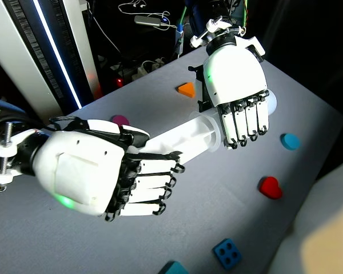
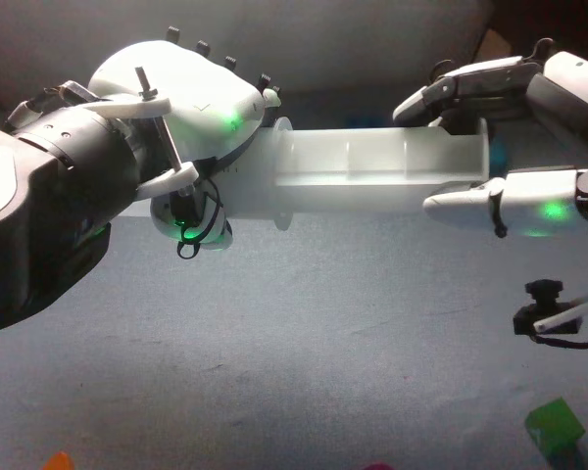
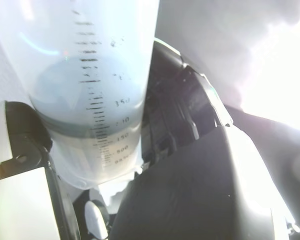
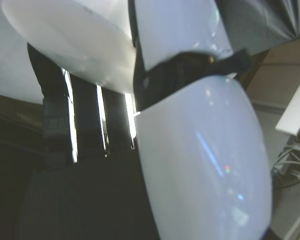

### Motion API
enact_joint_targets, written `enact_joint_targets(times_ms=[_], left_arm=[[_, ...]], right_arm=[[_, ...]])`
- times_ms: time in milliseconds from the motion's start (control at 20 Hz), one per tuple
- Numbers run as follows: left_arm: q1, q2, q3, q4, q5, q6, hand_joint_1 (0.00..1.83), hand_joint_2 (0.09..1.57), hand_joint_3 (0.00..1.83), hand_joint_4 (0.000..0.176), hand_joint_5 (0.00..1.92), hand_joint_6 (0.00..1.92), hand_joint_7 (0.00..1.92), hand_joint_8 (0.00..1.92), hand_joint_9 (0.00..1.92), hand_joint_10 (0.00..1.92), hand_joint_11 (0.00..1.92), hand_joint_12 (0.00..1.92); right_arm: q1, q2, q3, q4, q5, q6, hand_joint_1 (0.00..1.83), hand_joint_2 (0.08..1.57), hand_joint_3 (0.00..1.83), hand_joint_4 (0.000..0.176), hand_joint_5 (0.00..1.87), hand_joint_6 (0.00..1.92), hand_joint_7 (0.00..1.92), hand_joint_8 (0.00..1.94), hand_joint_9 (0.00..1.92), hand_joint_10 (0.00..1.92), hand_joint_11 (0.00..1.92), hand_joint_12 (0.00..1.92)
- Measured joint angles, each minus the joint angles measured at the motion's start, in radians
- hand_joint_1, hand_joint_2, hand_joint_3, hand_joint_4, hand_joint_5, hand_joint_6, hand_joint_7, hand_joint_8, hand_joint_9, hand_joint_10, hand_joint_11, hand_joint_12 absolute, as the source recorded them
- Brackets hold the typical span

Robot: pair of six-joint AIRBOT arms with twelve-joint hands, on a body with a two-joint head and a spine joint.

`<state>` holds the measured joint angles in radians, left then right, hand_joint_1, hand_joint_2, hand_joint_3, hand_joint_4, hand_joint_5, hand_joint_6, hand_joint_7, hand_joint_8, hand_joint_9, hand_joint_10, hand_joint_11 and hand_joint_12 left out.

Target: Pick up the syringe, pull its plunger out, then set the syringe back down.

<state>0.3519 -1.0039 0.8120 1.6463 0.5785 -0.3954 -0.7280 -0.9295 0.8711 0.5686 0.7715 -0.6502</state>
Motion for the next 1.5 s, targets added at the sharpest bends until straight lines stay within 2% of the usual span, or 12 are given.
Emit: enact_joint_targets(times_ms=[250,300,350,400,450,550,1200,1250,1350,1400,1450,1500], left_arm=[[0.000,0.003,0.000,0.003,0.000,0.001,1.47,1.25,0.00,0.000,0.57,1.48,0.67,1.37,0.71,1.55,0.57,1.78],[0.000,0.003,0.000,0.003,0.002,0.003,1.34,1.27,0.00,0.000,0.59,1.46,0.69,1.37,0.69,1.63,0.53,1.62],[0.000,0.003,0.000,0.004,0.003,0.004,1.34,1.27,0.00,0.000,0.59,1.46,0.69,1.37,0.69,1.63,0.53,1.62],[0.000,0.005,0.000,0.005,0.004,0.004,1.46,1.24,0.00,0.000,0.59,1.44,0.72,1.32,0.69,1.52,0.63,1.76],[0.000,0.005,0.000,0.005,0.004,0.004,1.34,1.26,0.00,0.000,0.58,1.44,0.73,1.33,0.71,1.60,0.59,1.61],[0.000,0.008,0.004,0.005,0.002,0.004,1.46,1.23,0.00,0.000,0.62,1.43,0.71,1.30,0.72,1.49,0.66,1.71],[0.000,0.016,0.014,0.006,0.006,0.014,1.47,1.25,0.00,0.000,0.57,1.49,0.67,1.36,0.73,1.52,0.57,1.78],[0.000,0.016,0.014,0.006,0.008,0.014,1.33,1.27,0.00,0.000,0.59,1.48,0.67,1.37,0.71,1.61,0.53,1.63],[0.000,0.016,0.014,0.007,0.010,0.016,1.46,1.24,0.00,0.000,0.59,1.49,0.66,1.35,0.70,1.54,0.62,1.73],[0.000,0.016,0.014,0.007,0.011,0.017,1.46,1.24,0.00,0.000,0.60,1.49,0.66,1.35,0.69,1.54,0.63,1.73],[0.001,0.016,0.014,0.007,0.012,0.018,1.47,1.24,0.00,0.000,0.60,1.48,0.67,1.35,0.70,1.53,0.61,1.74],[0.002,0.016,0.014,0.007,0.013,0.021,1.47,1.24,0.00,0.000,0.60,1.47,0.68,1.35,0.71,1.53,0.58,1.76]], right_arm=[[-0.007,0.016,0.000,-0.012,0.001,0.005,1.48,1.13,0.00,0.000,0.87,1.03,0.87,1.03,0.88,1.19,0.86,1.61],[-0.007,0.016,0.000,-0.012,0.001,0.004,1.48,1.13,0.00,0.000,0.87,1.03,0.86,1.03,0.88,1.19,0.86,1.61],[-0.007,0.018,0.000,-0.012,0.001,0.004,1.48,1.13,0.00,0.000,0.87,1.03,0.86,1.03,0.88,1.19,0.86,1.61],[-0.007,0.020,0.000,-0.014,0.001,0.004,1.48,1.13,0.00,0.000,0.87,1.03,0.86,1.03,0.87,1.19,0.86,1.61],[-0.007,0.021,0.000,-0.015,0.001,0.004,1.48,1.13,0.00,0.000,0.87,1.03,0.86,1.03,0.87,1.20,0.86,1.61],[-0.007,0.025,0.000,-0.019,0.000,0.004,1.48,1.13,0.00,0.000,0.87,1.04,0.86,1.03,0.87,1.20,0.86,1.61],[0.005,0.011,0.002,-0.024,0.002,-0.019,1.48,1.13,0.00,0.000,0.86,1.06,0.84,1.06,0.88,1.17,0.85,1.61],[0.006,0.010,0.002,-0.023,0.002,-0.021,1.48,1.13,0.00,0.000,0.85,1.08,0.86,1.02,0.89,1.16,0.85,1.61],[0.006,0.006,0.002,-0.023,0.008,-0.028,1.48,1.14,0.00,0.000,0.83,1.13,0.89,0.94,0.89,1.16,0.79,1.67],[0.006,0.005,0.002,-0.021,0.009,-0.030,1.48,1.16,0.00,0.000,0.76,1.17,0.87,0.99,0.86,1.21,0.75,1.72],[0.006,0.002,0.001,-0.019,0.011,-0.035,1.47,1.19,0.01,0.000,0.66,1.28,0.76,1.15,0.77,1.33,0.76,1.73],[0.006,-0.002,0.001,-0.019,0.014,-0.039,1.36,1.23,0.00,0.000,0.62,1.40,0.71,1.30,0.76,1.48,0.60,1.48]])
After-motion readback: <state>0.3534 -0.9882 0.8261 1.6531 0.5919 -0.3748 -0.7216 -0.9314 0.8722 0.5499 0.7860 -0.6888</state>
